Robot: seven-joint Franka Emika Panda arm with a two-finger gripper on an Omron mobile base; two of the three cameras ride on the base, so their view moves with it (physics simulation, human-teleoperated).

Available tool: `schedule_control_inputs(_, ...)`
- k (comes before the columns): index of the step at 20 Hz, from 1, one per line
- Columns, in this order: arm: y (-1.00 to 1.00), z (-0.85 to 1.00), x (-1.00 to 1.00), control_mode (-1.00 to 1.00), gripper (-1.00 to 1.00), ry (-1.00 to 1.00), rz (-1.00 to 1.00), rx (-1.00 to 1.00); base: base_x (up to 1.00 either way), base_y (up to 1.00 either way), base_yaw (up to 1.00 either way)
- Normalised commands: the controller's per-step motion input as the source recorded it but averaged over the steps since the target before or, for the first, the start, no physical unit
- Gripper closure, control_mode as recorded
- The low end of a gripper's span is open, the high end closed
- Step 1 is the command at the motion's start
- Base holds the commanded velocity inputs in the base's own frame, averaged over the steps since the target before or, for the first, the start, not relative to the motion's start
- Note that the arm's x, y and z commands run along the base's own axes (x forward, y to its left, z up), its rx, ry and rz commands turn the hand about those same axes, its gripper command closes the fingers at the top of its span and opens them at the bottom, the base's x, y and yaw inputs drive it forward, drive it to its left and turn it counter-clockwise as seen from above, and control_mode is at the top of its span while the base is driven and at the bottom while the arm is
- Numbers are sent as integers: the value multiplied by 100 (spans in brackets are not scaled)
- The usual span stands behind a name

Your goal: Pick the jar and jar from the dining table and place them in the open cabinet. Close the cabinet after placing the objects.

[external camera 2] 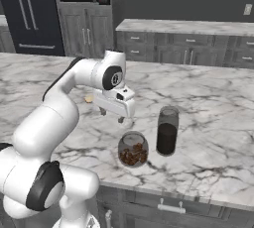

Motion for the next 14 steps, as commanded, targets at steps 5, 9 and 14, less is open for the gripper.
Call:
schedule_control_inputs(5,-2,-7,43,-100,-100,3,0,0,0,0,0)
schedule_control_inputs(9,-48,-40,1,-100,-100,-3,2,2,0,0,0)
schedule_control_inputs(14,-28,-23,6,-100,-100,-3,0,1,0,0,0)
